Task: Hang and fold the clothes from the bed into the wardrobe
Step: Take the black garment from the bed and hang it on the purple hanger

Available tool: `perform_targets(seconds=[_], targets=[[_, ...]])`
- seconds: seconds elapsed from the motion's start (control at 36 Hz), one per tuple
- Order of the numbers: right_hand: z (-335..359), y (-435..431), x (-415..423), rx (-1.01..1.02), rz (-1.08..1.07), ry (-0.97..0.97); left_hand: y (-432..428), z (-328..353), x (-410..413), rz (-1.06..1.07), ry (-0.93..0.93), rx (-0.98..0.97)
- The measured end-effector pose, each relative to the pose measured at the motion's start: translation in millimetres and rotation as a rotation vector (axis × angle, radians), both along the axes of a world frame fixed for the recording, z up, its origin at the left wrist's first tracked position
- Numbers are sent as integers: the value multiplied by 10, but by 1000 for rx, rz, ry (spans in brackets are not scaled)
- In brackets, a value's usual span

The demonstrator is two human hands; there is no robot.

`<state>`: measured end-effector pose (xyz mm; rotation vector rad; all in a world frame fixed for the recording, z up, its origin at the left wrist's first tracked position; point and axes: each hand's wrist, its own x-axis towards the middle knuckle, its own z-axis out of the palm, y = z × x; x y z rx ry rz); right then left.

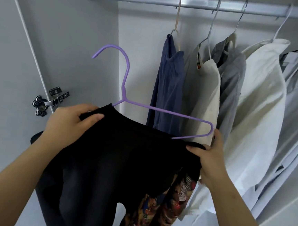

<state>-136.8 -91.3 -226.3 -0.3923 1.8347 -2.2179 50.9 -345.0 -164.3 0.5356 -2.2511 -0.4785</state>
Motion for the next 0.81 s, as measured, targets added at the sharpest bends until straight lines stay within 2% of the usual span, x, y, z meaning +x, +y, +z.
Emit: perform_targets(seconds=[0.08, 0.36, 0.5, 0.67, 0.81], targets=[[99, 47, -2, 94, 8, 77, -22, -31, 40, -78, -41, -57], [173, 162, -40, 576, -120, 488, 49, -67, -7, -151, -162, 17], [159, 214, -10, 674, -131, 635, 156, -59, -71, -191, -128, -1], [160, 285, -1, 790, -76, 800, 242, -65, -121, -130, -123, -74], [224, 371, 2, 750, 60, 1104, 72, -4, -100, -178, -82, 77]])
